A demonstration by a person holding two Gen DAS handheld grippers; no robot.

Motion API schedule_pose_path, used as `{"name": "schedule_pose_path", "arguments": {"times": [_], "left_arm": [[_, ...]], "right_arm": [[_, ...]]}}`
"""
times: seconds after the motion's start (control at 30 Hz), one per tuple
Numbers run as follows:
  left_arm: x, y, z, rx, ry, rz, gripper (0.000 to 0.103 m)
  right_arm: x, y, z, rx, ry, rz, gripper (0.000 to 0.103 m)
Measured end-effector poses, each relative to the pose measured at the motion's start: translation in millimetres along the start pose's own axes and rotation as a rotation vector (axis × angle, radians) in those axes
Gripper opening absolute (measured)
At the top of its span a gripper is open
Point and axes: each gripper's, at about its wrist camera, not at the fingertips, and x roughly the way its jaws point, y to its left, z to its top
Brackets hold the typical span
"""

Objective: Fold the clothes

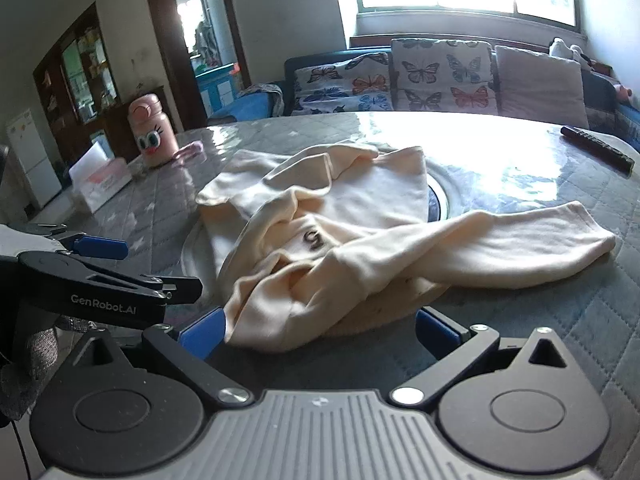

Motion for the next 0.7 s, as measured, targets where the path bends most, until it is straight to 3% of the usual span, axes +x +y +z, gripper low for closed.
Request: {"name": "schedule_pose_path", "arguments": {"times": [0.33,0.53,0.63,0.7], "left_arm": [[15,-21,49,0.050,-0.060,-0.038,0.102],[44,-33,69,0.012,-0.023,-0.072,0.089],[58,-38,73,0.012,0.002,-0.068,0.072],[64,-38,73,0.011,0.020,-0.086,0.037]], "right_arm": [[19,-27,20,0.111,0.007,0.028,0.081],[29,-36,22,0.160,0.017,0.057,0.064],[33,-40,22,0.184,0.022,0.071,0.051],[34,-42,22,0.201,0.026,0.083,0.044]]}}
